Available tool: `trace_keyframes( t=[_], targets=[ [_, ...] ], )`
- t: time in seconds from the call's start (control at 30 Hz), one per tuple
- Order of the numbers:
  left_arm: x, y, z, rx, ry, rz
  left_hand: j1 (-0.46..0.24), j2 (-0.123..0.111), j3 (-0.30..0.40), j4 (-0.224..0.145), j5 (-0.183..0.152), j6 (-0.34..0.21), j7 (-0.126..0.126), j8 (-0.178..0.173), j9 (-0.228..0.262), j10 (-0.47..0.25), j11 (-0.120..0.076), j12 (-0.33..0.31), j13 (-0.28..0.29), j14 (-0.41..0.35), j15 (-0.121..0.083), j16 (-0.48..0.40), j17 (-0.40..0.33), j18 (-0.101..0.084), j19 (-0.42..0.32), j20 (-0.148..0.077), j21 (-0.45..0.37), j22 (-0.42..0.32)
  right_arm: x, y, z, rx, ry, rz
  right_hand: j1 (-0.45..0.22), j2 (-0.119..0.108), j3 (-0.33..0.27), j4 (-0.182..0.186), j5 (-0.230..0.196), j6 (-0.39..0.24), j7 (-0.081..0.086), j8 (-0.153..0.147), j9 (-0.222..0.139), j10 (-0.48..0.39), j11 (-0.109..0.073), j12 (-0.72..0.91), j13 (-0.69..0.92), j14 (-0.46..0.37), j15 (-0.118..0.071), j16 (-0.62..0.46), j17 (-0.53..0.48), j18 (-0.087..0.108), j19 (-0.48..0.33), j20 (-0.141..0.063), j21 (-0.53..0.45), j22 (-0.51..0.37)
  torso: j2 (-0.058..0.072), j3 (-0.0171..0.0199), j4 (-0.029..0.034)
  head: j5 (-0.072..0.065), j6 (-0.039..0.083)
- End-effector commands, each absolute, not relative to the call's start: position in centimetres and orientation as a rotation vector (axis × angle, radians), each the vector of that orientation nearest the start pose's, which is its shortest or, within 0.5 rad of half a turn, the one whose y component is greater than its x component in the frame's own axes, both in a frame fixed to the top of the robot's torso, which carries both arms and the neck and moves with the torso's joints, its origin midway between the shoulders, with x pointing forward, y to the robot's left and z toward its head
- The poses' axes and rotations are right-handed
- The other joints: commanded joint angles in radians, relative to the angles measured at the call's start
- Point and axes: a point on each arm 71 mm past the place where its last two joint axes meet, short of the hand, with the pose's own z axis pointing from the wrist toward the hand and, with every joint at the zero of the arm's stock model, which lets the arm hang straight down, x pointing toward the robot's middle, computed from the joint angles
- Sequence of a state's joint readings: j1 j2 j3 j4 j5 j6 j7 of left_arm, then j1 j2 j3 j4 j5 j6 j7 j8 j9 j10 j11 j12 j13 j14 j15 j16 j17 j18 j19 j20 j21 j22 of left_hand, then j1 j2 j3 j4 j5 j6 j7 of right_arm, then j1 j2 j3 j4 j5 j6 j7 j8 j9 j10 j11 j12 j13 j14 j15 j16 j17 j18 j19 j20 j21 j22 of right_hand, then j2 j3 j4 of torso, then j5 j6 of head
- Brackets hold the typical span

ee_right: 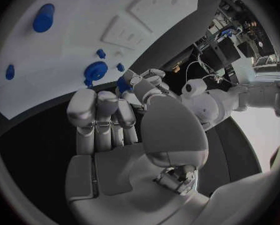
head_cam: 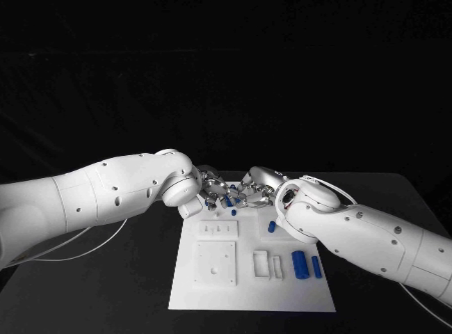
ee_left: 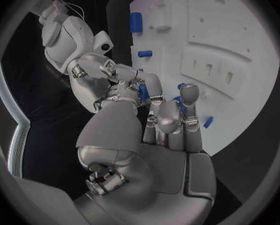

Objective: Assemble the parts on the task board

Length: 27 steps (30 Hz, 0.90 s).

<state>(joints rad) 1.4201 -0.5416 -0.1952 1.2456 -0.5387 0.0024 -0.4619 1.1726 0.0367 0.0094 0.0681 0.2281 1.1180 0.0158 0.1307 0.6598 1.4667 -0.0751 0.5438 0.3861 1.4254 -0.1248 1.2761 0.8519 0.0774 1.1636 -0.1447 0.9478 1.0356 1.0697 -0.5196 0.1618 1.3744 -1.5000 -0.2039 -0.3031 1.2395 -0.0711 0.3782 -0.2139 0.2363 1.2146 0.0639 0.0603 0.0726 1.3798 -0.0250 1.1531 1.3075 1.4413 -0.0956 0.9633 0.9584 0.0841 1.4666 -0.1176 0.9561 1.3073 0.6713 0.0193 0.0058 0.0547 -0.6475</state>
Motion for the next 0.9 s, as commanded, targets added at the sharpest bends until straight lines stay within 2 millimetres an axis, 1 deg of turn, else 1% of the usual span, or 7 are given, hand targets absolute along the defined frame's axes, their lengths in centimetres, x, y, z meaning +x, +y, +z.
trace_keyframes(
  t=[0.03,0.23,0.27,0.37,0.43,0.67,0.9],
  targets=[
    [53.76,13.75,-17.82,-0.567,2.29,-0.732,0.02,0.033,0.01,-0.022,0.044,-0.006,-0.006,0.001,0.002,0.044,0.005,-0.006,0.001,-0.007,-0.003,-0.005,-0.002,-0.013,0.003,0.001,-0.008,0.003,50.33,-8.59,-19.32,-0.056,1.767,0.691,0.001,0.014,-0.004,0.005,0.003,0.027,-0.007,0.004,0.047,0.0,-0.01,-0.002,0.034,0.001,-0.004,-0.005,0.0,-0.013,0.065,-0.003,0.001,0.113,0.0,-0.0005,-0.0007,0.0,-0.003],
    [53.76,13.91,-17.8,-0.592,2.287,-0.756,0.068,0.061,0.058,-0.078,0.119,-0.01,-0.016,0.043,0.062,0.041,0.0,-0.025,-0.005,-0.014,-0.005,-0.016,-0.016,-0.017,-0.005,-0.001,-0.031,0.003,50.42,-8.71,-19.43,-0.054,1.775,0.682,0.0,0.014,-0.005,0.006,0.004,0.026,-0.007,0.003,0.047,-0.001,-0.009,-0.003,0.034,0.0,-0.004,-0.007,-0.003,-0.013,0.064,-0.003,-0.001,0.112,0.001,0.0005,0.0007,0.0,-0.005],
    [53.76,13.93,-17.8,-0.596,2.287,-0.759,0.07,0.062,0.095,-0.089,0.083,-0.021,-0.016,0.055,0.089,0.042,-0.001,-0.031,-0.005,-0.014,-0.006,-0.016,-0.016,-0.018,-0.004,-0.002,-0.035,0.006,50.44,-8.72,-19.45,-0.054,1.776,0.681,0.0,0.014,-0.005,0.006,0.004,0.026,-0.007,0.003,0.047,-0.001,-0.009,-0.003,0.034,0.0,-0.004,-0.007,-0.003,-0.013,0.064,-0.003,-0.001,0.112,0.001,0.0003,0.0007,0.0,-0.005],
    [53.74,13.99,-17.8,-0.603,2.288,-0.767,0.028,0.015,0.267,-0.115,0.072,-0.037,-0.013,0.068,0.148,0.043,-0.001,-0.035,0.002,-0.015,-0.002,-0.016,-0.014,-0.017,-0.002,-0.001,-0.046,0.021,50.48,-8.67,-19.51,-0.054,1.778,0.68,0.0,0.015,-0.005,0.007,0.006,0.026,-0.007,0.003,0.047,-0.001,-0.01,-0.004,0.033,0.0,-0.004,-0.008,-0.002,-0.013,0.064,-0.003,-0.002,0.112,0.001,0.0003,0.0006,0.001,-0.007],
    [53.71,13.98,-17.81,-0.602,2.29,-0.77,0.017,0.005,0.309,-0.123,0.072,-0.036,-0.012,0.073,0.17,0.042,0.0,-0.038,0.003,-0.016,-0.004,-0.016,-0.014,-0.018,-0.001,-0.001,-0.052,0.029,50.48,-8.62,-19.54,-0.055,1.78,0.68,0.0,0.015,-0.005,0.007,0.006,0.026,-0.007,0.003,0.047,-0.001,-0.01,-0.004,0.033,0.0,-0.004,-0.008,-0.002,-0.013,0.064,-0.003,-0.002,0.112,0.0,0.0007,0.001,0.001,-0.009],
    [53.61,13.76,-17.82,-0.579,2.296,-0.768,0.019,0.003,0.341,-0.129,0.052,-0.035,-0.013,0.076,0.223,0.042,-0.001,-0.04,0.007,-0.016,-0.004,-0.013,-0.008,-0.019,0.001,0.0,-0.067,0.049,50.47,-8.43,-19.57,-0.055,1.783,0.684,-0.001,0.014,-0.006,0.007,0.007,0.025,-0.007,0.003,0.047,-0.002,-0.01,-0.006,0.032,0.001,-0.004,-0.009,-0.003,-0.013,0.064,-0.003,-0.005,0.111,0.0,0.0008,-0.0001,0.004,-0.009],
    [53.68,13.79,-17.8,-0.6,2.288,-0.764,0.009,-0.001,0.358,-0.143,0.083,-0.024,-0.014,0.067,0.24,0.043,-0.003,-0.035,0.01,-0.012,-0.005,-0.008,-0.001,-0.019,0.009,-0.002,-0.078,0.066,50.48,-8.45,-19.54,-0.044,1.779,0.695,-0.013,-0.005,-0.019,0.019,0.012,-0.034,0.006,0.001,0.029,-0.01,-0.001,-0.021,0.024,0.0,0.0,-0.013,-0.006,-0.01,0.063,-0.001,-0.012,0.108,0.0,0.0011,-0.0004,0.005,-0.009]
  ],
)
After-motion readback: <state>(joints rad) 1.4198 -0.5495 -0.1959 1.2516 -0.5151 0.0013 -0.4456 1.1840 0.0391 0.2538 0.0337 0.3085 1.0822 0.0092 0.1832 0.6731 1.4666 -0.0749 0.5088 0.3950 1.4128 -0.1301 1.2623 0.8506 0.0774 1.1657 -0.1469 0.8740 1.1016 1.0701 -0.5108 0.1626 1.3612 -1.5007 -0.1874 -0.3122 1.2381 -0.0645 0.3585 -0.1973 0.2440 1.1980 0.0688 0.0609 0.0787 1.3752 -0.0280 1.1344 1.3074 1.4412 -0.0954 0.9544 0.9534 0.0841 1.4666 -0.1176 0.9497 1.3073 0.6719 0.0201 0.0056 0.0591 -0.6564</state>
